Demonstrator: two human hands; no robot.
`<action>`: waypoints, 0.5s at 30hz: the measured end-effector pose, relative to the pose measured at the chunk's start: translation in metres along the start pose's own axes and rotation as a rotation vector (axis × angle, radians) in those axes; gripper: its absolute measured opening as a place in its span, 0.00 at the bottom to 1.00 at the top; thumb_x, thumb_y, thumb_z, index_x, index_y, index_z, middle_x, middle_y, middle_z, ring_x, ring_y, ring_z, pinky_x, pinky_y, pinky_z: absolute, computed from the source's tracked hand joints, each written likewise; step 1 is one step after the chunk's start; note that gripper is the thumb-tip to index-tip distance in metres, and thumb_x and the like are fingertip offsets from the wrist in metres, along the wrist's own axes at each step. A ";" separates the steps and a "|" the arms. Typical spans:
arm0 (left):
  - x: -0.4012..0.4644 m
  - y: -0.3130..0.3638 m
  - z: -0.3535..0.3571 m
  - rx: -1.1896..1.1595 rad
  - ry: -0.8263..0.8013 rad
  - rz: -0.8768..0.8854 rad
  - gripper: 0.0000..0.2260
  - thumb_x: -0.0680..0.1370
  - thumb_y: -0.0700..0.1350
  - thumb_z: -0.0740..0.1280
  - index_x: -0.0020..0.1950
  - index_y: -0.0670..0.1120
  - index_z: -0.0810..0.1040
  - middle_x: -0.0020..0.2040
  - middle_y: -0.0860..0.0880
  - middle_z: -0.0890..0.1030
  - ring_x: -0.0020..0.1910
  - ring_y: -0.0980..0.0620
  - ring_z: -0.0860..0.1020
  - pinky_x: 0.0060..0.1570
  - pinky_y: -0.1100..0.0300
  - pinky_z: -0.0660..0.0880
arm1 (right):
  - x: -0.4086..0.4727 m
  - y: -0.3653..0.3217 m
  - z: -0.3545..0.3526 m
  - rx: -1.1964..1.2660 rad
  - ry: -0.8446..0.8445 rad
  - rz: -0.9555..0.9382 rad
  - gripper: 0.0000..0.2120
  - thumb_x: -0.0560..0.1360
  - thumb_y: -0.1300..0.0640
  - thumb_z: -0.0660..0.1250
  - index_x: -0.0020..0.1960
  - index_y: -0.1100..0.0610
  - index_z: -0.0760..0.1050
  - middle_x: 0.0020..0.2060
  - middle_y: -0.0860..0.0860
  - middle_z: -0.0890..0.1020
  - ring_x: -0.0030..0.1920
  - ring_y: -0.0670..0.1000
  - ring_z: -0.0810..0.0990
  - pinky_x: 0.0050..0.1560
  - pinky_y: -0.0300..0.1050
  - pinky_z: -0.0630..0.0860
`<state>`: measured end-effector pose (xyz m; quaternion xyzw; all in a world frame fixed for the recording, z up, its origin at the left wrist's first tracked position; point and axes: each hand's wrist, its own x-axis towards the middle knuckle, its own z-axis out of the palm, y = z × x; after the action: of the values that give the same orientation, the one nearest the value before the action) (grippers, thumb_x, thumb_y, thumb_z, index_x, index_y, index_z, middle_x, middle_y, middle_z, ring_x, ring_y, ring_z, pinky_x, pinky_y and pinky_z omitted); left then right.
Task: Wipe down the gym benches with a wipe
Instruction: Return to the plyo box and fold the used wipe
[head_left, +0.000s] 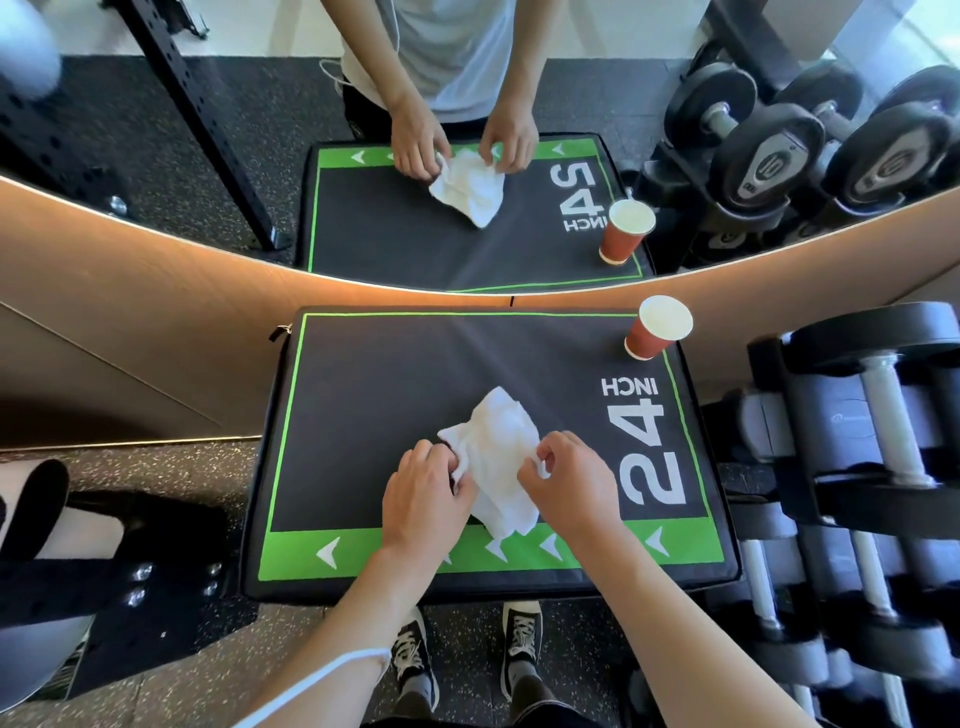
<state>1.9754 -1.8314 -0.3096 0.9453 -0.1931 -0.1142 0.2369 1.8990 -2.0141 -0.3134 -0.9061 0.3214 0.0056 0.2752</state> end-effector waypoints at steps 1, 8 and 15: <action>0.000 0.001 0.000 -0.006 -0.008 -0.027 0.09 0.78 0.48 0.70 0.43 0.49 0.72 0.43 0.54 0.71 0.44 0.49 0.73 0.37 0.56 0.68 | -0.001 -0.001 0.001 0.003 -0.028 0.024 0.08 0.77 0.46 0.67 0.46 0.50 0.74 0.41 0.43 0.75 0.37 0.47 0.76 0.35 0.43 0.69; 0.012 -0.001 -0.004 -0.098 -0.015 -0.126 0.23 0.78 0.56 0.69 0.69 0.48 0.71 0.62 0.51 0.75 0.60 0.48 0.75 0.51 0.49 0.77 | 0.013 0.001 -0.001 0.130 -0.036 0.073 0.02 0.78 0.53 0.65 0.47 0.51 0.75 0.46 0.45 0.77 0.42 0.51 0.78 0.40 0.47 0.75; 0.023 0.006 0.007 -0.024 -0.147 -0.036 0.18 0.80 0.53 0.69 0.66 0.48 0.74 0.61 0.51 0.75 0.61 0.48 0.72 0.55 0.53 0.75 | 0.020 -0.008 0.011 0.013 -0.173 0.049 0.08 0.75 0.50 0.70 0.47 0.49 0.71 0.46 0.45 0.73 0.38 0.47 0.74 0.32 0.43 0.66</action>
<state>1.9924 -1.8486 -0.3159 0.9347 -0.1917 -0.1896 0.2315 1.9210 -2.0148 -0.3228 -0.8923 0.3183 0.0884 0.3077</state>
